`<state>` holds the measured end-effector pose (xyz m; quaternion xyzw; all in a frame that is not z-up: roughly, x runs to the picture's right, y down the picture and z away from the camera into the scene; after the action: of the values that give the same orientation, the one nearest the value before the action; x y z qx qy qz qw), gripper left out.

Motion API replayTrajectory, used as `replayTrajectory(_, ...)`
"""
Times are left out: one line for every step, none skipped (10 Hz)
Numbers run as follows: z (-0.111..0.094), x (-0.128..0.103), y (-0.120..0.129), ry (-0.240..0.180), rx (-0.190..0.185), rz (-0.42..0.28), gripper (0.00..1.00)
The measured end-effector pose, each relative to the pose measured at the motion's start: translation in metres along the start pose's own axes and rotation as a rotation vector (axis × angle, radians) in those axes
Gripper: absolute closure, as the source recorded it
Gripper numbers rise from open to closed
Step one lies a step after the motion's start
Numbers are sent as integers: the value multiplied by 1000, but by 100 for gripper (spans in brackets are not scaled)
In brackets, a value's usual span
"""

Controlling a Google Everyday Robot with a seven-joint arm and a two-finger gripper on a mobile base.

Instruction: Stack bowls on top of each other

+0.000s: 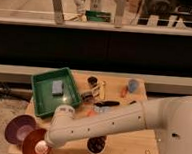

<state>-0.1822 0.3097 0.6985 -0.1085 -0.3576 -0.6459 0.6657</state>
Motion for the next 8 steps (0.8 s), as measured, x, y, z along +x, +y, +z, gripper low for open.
replayTrajectory(0,0,0,1,2,0,71)
replayTrajectory(-1,1,0,4,2,-2,76)
replayTrajectory(-5,1,-1,10,-4,-6,86)
replayTrajectory(-10,1,-3,11,-12,-8,93)
replayTrajectory(-18,5,-6,18,-26,-21,99)
replayTrajectory(-24,8,-10,20,-36,-32,100)
replayTrajectory(-30,12,-14,22,-50,-46,100)
replayTrajectory(-36,16,-17,23,-59,-56,100)
